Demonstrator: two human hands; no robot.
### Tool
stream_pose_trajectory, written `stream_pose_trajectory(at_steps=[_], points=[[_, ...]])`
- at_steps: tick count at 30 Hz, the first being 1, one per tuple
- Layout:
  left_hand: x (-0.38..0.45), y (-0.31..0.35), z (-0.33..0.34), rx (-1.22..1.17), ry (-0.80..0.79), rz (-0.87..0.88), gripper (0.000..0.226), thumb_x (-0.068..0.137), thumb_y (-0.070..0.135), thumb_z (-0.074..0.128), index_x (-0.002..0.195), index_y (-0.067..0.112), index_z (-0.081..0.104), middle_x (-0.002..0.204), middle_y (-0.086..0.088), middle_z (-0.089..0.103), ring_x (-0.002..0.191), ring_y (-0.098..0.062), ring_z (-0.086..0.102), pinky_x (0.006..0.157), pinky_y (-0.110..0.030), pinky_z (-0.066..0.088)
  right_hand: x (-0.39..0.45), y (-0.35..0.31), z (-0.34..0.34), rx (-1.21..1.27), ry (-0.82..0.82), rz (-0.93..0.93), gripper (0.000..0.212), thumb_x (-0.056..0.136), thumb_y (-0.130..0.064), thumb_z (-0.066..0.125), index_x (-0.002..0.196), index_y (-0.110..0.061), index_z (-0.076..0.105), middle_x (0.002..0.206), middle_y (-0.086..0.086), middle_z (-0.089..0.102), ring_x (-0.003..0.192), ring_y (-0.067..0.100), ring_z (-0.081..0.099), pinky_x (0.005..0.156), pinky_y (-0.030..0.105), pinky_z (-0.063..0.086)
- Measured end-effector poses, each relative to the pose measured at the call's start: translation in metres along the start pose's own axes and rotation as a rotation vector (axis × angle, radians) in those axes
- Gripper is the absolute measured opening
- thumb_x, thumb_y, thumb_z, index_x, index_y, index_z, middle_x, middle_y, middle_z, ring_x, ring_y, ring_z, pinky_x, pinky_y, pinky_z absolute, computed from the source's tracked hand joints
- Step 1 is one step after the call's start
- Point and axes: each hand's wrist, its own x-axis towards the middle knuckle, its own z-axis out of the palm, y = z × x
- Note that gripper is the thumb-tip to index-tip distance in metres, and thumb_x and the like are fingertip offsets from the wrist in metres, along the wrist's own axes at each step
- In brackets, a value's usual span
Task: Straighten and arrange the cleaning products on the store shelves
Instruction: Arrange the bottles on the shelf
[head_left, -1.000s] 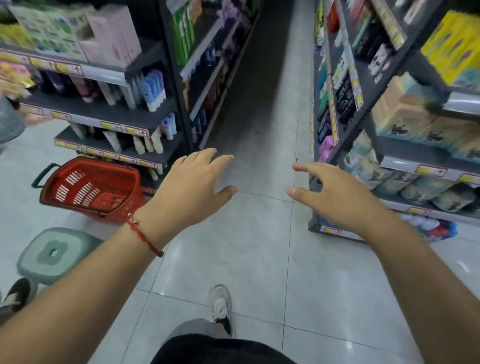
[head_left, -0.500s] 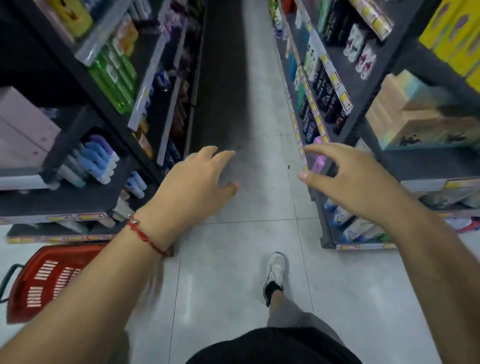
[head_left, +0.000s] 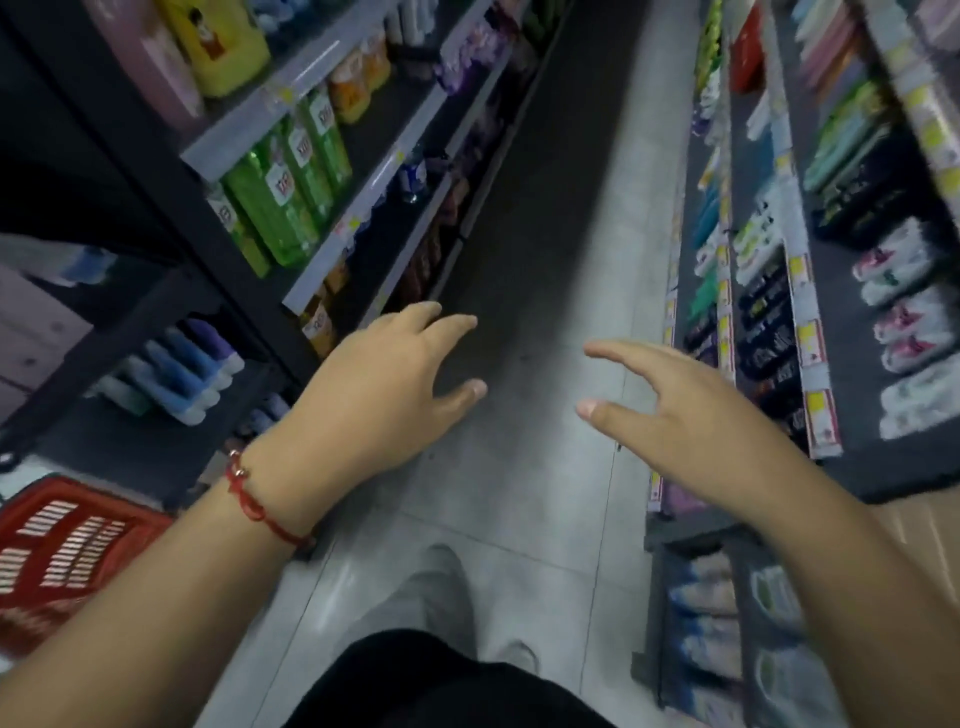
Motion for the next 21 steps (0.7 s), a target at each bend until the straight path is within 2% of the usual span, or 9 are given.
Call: stream_pose_trajectory(at_steps=[2,6,13,15,16,17,18,19,21], points=[[0.043,-0.016,0.002,-0.015,0.001,-0.023,0.071,0.098,0.060,0.049,0.159,0.031,0.028,0.164,0.000,0.030,0.146,-0.024,0.037,0.111,-0.041,0.040,0.048,0.009,-0.005,-0.034,-0.037,-0.023,0.055,0.094,-0.047,0.061,0.146,-0.040,0.045,0.150,-0.019,0.043,0.123,-0.009,0.037,0.097,0.015,0.024],[0.151,-0.036,-0.008,0.008,0.010,0.041,0.070,0.099,0.057,0.050,0.159,0.029,0.029,0.164,-0.004,0.029,0.146,-0.028,0.037,0.112,-0.042,0.039,0.144,0.022,-0.033,-0.065,0.052,0.035,0.055,0.094,-0.045,0.061,0.146,-0.035,0.046,0.151,-0.011,0.046,0.134,0.008,0.045,0.099,0.019,0.028],[0.322,-0.034,-0.038,0.090,-0.014,0.214,0.071,0.098,0.058,0.052,0.159,0.027,0.030,0.160,-0.006,0.036,0.140,-0.029,0.044,0.107,-0.043,0.042,0.259,0.051,-0.097,-0.020,0.127,0.146,0.056,0.094,-0.044,0.062,0.147,-0.035,0.045,0.153,-0.012,0.044,0.135,0.005,0.043,0.100,0.017,0.025],[0.364,-0.025,-0.047,0.094,-0.003,0.252,0.071,0.098,0.057,0.053,0.158,0.027,0.031,0.159,-0.006,0.037,0.140,-0.029,0.044,0.108,-0.043,0.042,0.284,0.062,-0.113,0.027,0.166,0.173,0.056,0.094,-0.045,0.062,0.147,-0.036,0.047,0.151,-0.014,0.046,0.108,-0.012,0.053,0.095,0.018,0.030],[0.385,-0.022,-0.050,0.098,-0.010,0.263,0.071,0.098,0.057,0.053,0.158,0.027,0.031,0.160,-0.005,0.037,0.141,-0.029,0.043,0.109,-0.043,0.042,0.297,0.069,-0.121,0.050,0.173,0.184,0.055,0.094,-0.046,0.062,0.146,-0.038,0.047,0.146,-0.015,0.050,0.089,-0.018,0.052,0.090,0.017,0.032],[0.405,-0.020,-0.054,0.100,-0.025,0.268,0.071,0.098,0.057,0.053,0.159,0.028,0.031,0.161,-0.005,0.036,0.143,-0.028,0.042,0.110,-0.043,0.040,0.310,0.077,-0.130,0.073,0.175,0.199,0.054,0.094,-0.046,0.062,0.145,-0.039,0.048,0.140,-0.016,0.053,0.080,-0.022,0.049,0.085,0.017,0.034],[0.426,-0.017,-0.057,0.102,-0.039,0.273,0.071,0.098,0.057,0.052,0.159,0.028,0.030,0.161,-0.004,0.035,0.144,-0.027,0.040,0.112,-0.043,0.039,0.324,0.085,-0.139,0.088,0.181,0.208,0.053,0.094,-0.046,0.062,0.144,-0.039,0.048,0.137,-0.016,0.054,0.087,-0.023,0.050,0.085,0.016,0.034],[0.447,-0.015,-0.059,0.107,-0.048,0.278,0.071,0.098,0.057,0.052,0.159,0.028,0.029,0.162,-0.004,0.034,0.145,-0.027,0.039,0.112,-0.043,0.038,0.338,0.095,-0.148,0.090,0.192,0.206,0.053,0.094,-0.046,0.063,0.144,-0.039,0.049,0.140,-0.015,0.054,0.107,-0.018,0.050,0.090,0.017,0.033],[0.488,-0.008,-0.063,0.127,-0.058,0.269,0.072,0.098,0.058,0.051,0.160,0.029,0.027,0.163,-0.004,0.031,0.146,-0.028,0.037,0.113,-0.044,0.037,0.370,0.113,-0.168,0.072,0.225,0.198,0.053,0.094,-0.045,0.062,0.145,-0.038,0.049,0.149,-0.015,0.049,0.134,0.002,0.043,0.098,0.021,0.029]])
